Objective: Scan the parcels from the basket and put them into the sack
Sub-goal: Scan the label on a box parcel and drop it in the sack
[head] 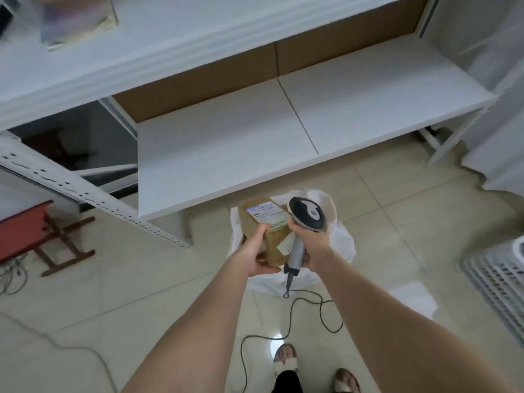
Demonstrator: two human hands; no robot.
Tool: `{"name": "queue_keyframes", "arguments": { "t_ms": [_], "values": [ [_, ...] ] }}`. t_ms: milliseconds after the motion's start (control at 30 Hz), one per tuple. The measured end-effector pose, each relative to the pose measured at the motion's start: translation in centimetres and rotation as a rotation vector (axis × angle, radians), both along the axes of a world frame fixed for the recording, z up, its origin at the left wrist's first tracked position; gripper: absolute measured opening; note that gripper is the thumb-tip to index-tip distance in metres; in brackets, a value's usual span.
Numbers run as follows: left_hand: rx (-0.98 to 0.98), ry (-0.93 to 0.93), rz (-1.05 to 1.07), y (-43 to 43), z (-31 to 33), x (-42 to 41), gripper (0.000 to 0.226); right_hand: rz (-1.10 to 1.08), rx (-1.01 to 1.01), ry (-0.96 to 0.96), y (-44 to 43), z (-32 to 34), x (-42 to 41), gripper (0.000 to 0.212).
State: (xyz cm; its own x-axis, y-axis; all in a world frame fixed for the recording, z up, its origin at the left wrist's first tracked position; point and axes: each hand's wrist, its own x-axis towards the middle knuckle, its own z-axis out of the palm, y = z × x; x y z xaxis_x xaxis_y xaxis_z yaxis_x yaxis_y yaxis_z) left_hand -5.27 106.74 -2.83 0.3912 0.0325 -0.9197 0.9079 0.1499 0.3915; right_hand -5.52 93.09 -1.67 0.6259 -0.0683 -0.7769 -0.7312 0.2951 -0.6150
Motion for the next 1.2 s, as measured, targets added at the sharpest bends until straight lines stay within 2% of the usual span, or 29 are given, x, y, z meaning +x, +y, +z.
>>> {"name": "queue_keyframes", "arguments": {
  "t_ms": [67, 267, 333, 433, 500, 600, 700, 800, 900, 1067, 1133, 1200],
  "values": [
    [-0.017, -0.002, -0.005, 1.1, -2.6, 0.2, 0.043, -0.042, 0.003, 0.047, 1.3, -3.3, 0.9, 0.055],
    [-0.062, 0.008, 0.035, 3.5, -10.7, 1.1, 0.056, -0.066, -0.106, 0.132, 3.9, -11.8, 4.2, 0.032],
    [0.079, 0.028, 0.067, 5.0, -13.9, 1.0, 0.06, -0.036, -0.136, 0.137, 4.0, -14.2, 5.5, 0.03],
    [0.445, 0.064, -0.048, 7.9, -19.6, 0.2, 0.05, 0.086, -0.198, 0.139, 3.9, -17.6, 7.2, 0.03],
    [0.459, 0.077, -0.074, 9.0, -22.7, 0.1, 0.048, 0.189, -0.228, 0.163, 4.0, -19.5, 8.4, 0.033],
    [0.38, 0.077, 0.057, 9.3, -26.7, 0.4, 0.056, 0.332, -0.277, 0.18, 4.5, -21.7, 10.1, 0.033],
    [0.445, 0.055, 0.176, 9.6, -30.0, 0.9, 0.047, 0.383, -0.331, 0.152, 5.3, -23.4, 11.2, 0.024],
    [0.635, -0.01, 0.277, 9.8, -30.7, 0.7, 0.027, 0.429, -0.372, 0.123, 6.9, -24.3, 11.6, 0.033],
    [0.753, -0.128, 0.376, 10.0, -28.9, 0.5, 0.021, 0.492, -0.426, 0.09, 8.7, -25.2, 11.4, 0.048],
    [0.77, -0.359, 0.237, 10.3, -27.0, 0.9, 0.028, 0.595, -0.584, 0.117, 10.4, -28.0, 8.3, 0.056],
    [0.782, -0.372, 0.218, 10.5, -27.2, 0.7, 0.03, 0.611, -0.636, 0.136, 10.4, -29.3, 7.1, 0.056],
    [0.787, -0.349, 0.189, 10.8, -27.9, 0.6, 0.029, 0.622, -0.634, 0.12, 10.6, -30.3, 6.8, 0.045]
  ]
}}
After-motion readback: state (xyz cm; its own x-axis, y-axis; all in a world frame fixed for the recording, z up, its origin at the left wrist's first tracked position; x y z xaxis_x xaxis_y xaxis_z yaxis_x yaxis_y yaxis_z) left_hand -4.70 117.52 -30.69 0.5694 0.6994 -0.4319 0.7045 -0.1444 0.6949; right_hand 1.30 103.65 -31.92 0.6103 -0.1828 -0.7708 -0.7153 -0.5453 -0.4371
